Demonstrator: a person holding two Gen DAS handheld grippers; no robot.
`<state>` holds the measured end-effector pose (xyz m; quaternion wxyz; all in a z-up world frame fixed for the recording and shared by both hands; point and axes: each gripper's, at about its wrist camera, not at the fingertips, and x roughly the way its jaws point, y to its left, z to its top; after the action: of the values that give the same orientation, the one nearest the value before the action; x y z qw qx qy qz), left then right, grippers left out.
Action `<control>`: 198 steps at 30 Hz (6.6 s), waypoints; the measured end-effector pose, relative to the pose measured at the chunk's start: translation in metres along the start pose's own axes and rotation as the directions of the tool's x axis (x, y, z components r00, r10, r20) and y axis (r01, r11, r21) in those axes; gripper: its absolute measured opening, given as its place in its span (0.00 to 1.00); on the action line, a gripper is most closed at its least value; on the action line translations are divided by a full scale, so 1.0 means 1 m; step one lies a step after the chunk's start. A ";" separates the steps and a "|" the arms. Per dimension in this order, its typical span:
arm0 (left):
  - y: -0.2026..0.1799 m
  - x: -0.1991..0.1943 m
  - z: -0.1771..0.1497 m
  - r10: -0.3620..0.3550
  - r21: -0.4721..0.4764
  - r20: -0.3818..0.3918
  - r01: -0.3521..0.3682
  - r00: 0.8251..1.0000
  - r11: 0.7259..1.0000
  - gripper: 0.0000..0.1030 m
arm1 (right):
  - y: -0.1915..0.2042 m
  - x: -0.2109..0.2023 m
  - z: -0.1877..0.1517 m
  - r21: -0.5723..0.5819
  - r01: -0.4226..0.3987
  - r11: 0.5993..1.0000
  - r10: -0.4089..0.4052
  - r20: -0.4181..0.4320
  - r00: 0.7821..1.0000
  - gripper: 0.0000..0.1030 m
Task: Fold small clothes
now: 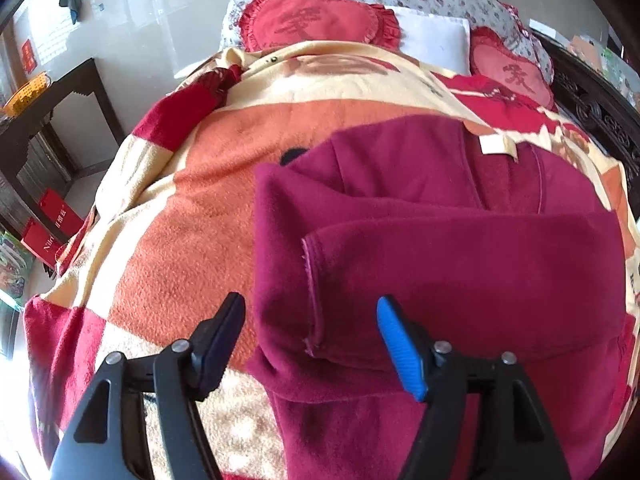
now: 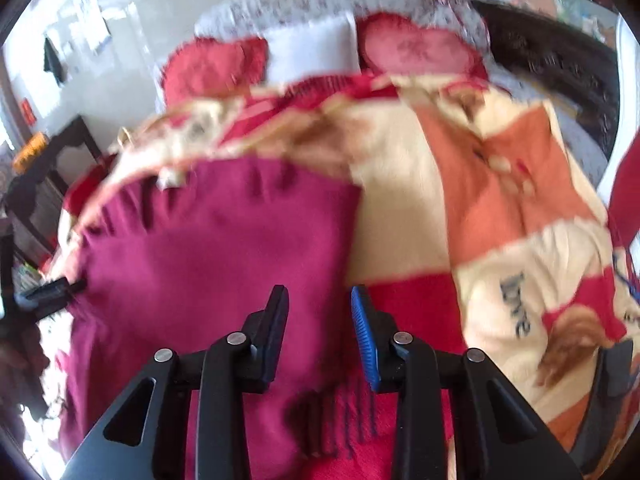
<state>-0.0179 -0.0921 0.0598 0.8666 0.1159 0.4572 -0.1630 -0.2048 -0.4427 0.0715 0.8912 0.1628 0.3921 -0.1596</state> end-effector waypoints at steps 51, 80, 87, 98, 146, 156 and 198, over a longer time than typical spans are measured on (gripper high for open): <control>0.053 -0.157 -0.223 -0.195 -0.024 -0.151 0.194 0.969 0.981 0.78 | -0.004 -0.153 -0.194 -0.072 -0.233 0.970 0.205 -0.277 0.939 0.27; 0.034 -0.136 -0.253 -0.218 -0.034 -0.244 0.216 0.945 0.976 0.63 | 0.008 -0.124 -0.246 0.087 -0.395 0.915 0.401 -0.325 0.856 0.05; 0.031 -0.134 -0.252 -0.211 -0.030 -0.245 0.211 0.946 0.977 0.62 | 0.011 -0.121 -0.246 0.068 -0.392 0.918 0.392 -0.316 0.864 0.00; 0.031 -0.132 -0.251 -0.215 -0.020 -0.251 0.217 0.944 0.976 0.59 | 0.009 -0.118 -0.246 0.080 -0.409 0.909 0.412 -0.321 0.853 0.02; 0.058 -0.165 -0.096 -0.318 -0.125 0.040 0.321 0.947 0.939 0.08 | 0.000 -0.122 -0.083 0.095 -0.512 0.854 0.510 0.047 0.859 0.00; 0.036 -0.104 0.008 -0.212 -0.121 0.106 0.224 0.972 0.967 0.08 | 0.000 -0.087 -0.009 0.084 -0.374 0.924 0.362 0.133 0.923 0.00; 0.006 0.047 0.062 -0.068 -0.112 0.008 0.069 0.998 0.991 0.69 | 0.043 0.087 0.078 -0.020 -0.104 0.994 0.105 0.066 0.992 0.11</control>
<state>0.0562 -0.1170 0.0558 0.8666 0.0511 0.4673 -0.1671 -0.0808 -0.4504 0.0634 0.9123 0.1703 0.3542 -0.1150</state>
